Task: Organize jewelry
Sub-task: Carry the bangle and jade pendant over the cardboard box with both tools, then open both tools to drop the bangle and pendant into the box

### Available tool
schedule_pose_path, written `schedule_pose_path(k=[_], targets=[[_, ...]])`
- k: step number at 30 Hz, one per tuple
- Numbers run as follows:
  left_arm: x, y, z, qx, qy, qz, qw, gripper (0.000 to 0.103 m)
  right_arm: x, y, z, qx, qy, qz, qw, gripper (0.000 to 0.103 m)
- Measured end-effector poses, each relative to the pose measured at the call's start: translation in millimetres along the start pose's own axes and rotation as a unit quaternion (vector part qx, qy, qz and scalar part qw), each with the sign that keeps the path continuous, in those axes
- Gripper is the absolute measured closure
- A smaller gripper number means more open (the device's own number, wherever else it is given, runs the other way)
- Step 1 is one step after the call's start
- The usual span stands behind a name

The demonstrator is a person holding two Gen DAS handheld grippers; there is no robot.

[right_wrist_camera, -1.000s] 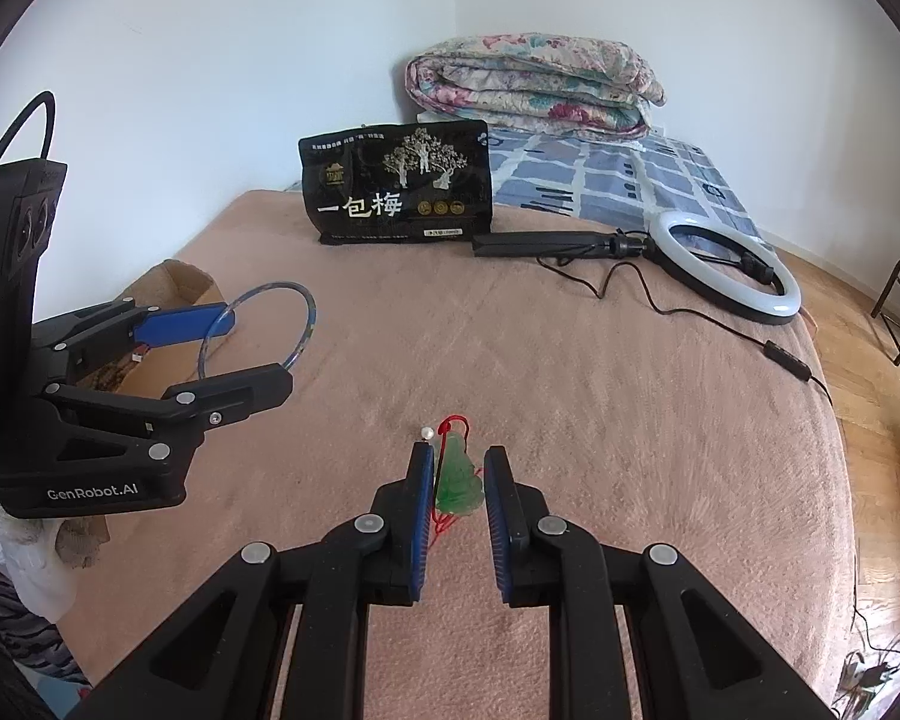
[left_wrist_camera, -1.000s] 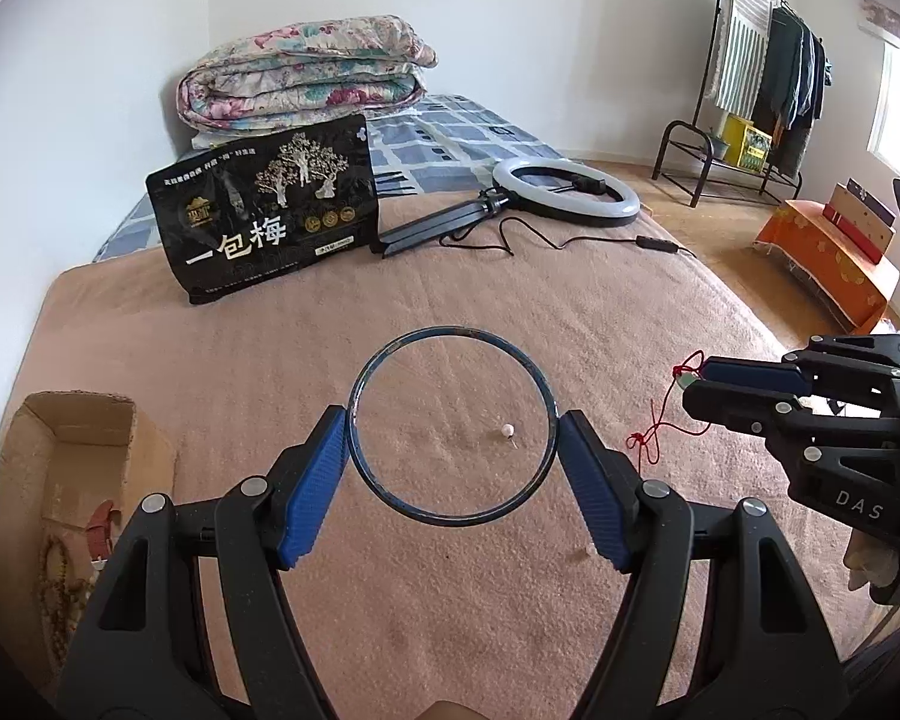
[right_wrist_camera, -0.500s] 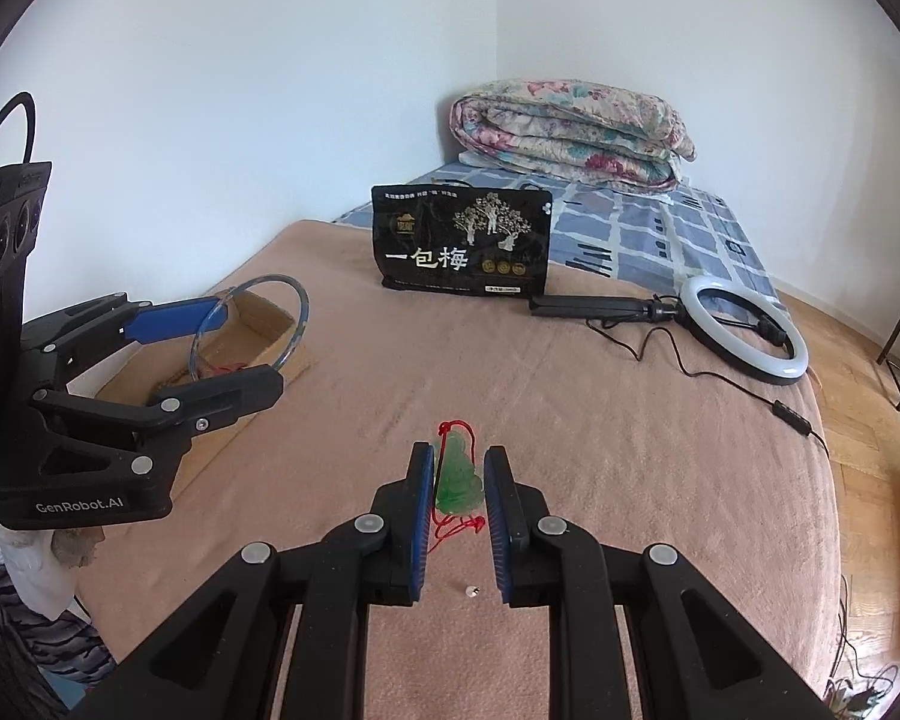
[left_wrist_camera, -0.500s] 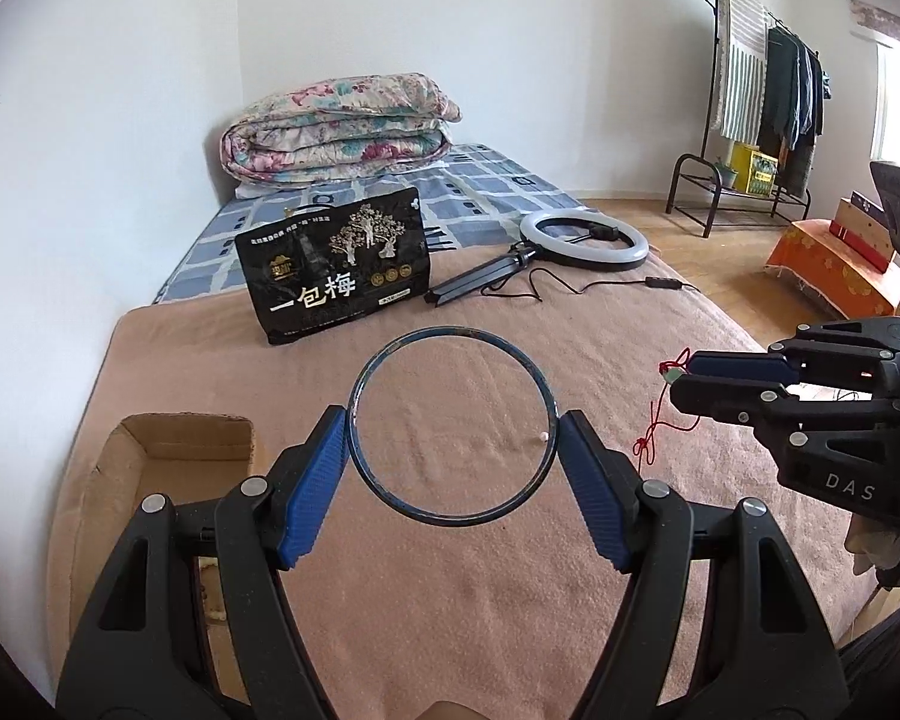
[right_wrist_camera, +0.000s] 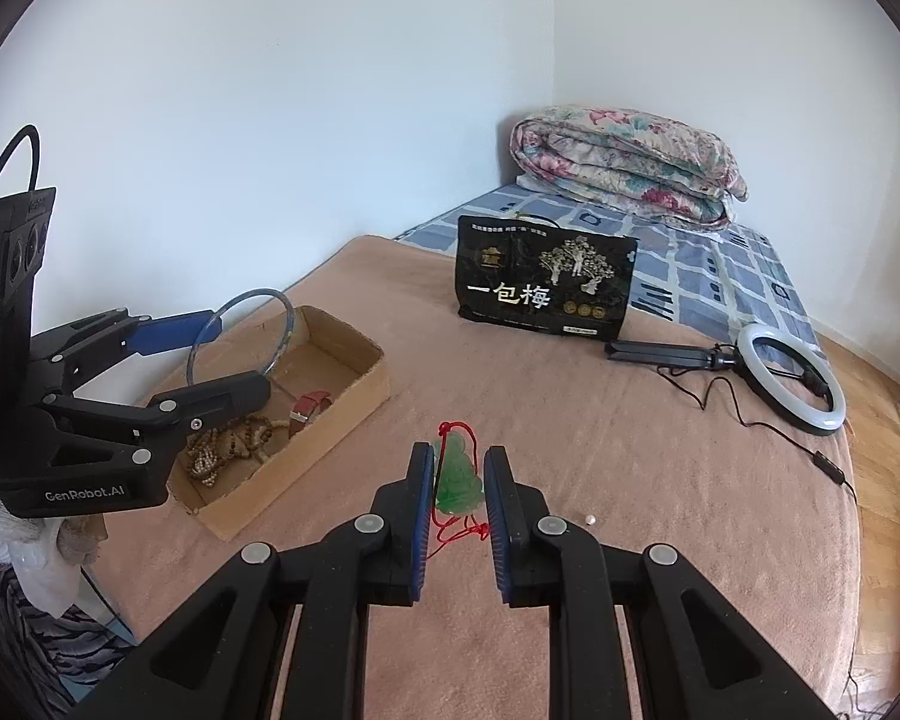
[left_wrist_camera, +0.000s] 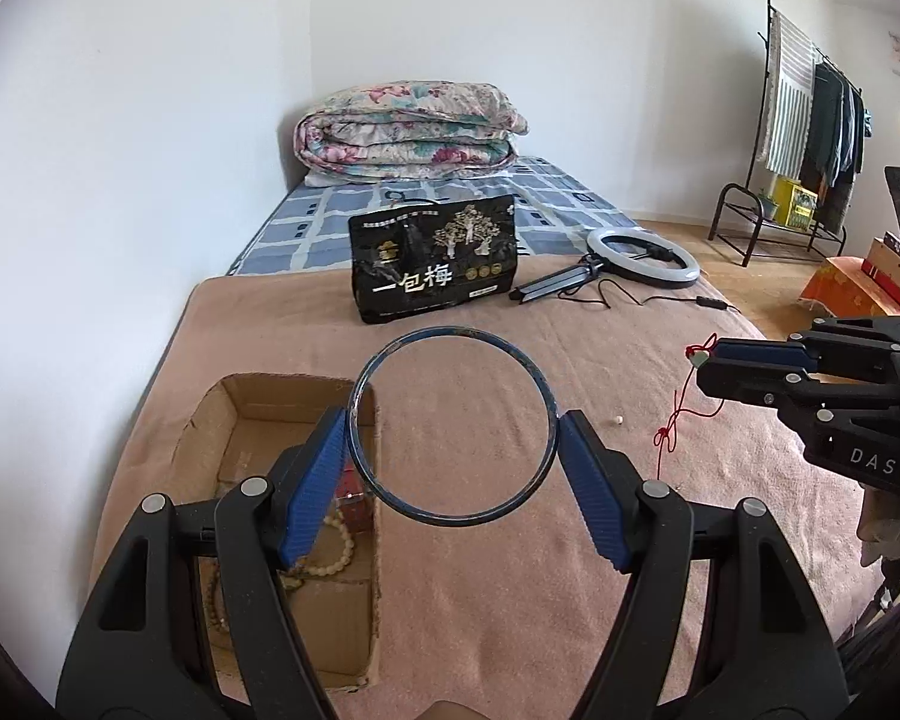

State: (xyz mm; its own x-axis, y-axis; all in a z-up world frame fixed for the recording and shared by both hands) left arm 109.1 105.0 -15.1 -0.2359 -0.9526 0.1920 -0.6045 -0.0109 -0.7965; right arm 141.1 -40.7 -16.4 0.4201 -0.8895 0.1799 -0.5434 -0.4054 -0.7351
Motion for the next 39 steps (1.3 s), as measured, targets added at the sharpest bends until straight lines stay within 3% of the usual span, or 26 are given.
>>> schedule_pose_path(k=[16,23,30,39], targets=[[-105.7,40.6,-36.3,-0.014,-0.063,-0.07,0.9955,0.03,-88.6,-25.8,28.3,0.0,-0.047,-0.028,0.999,0.087],[-140.2,59.7,-38.4,-0.023,-0.071,-0.119,0.9901,0.03,-120.2,-30.7,44.4,-0.007,-0.062,-0.037,0.997,0.087],[-153.0,78.4,-30.9,-0.048,-0.069,-0.133,0.9876,0.03,-144.1,-36.8,63.2,-0.018,-0.07,-0.043,0.996,0.087],[-143.2,88.2,-18.1,-0.072,-0.063,-0.11,0.9893,0.03,-168.3,-40.9,90.3,-0.032,-0.08,-0.044,0.995,0.087]])
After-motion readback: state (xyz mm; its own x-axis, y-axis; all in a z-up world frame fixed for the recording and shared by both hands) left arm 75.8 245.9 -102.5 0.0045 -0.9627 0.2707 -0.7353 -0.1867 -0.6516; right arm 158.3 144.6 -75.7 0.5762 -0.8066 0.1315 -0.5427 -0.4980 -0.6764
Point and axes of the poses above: each gripper's, at about its wrist camera, not at the fingertips, and z roughly the way its jaws point, x to its right, y to its underside, the point moved 4 cm from there along z, roughly the way its jaws point, and after that the axes turned 15 degrees about y, right-handed, at the moved point
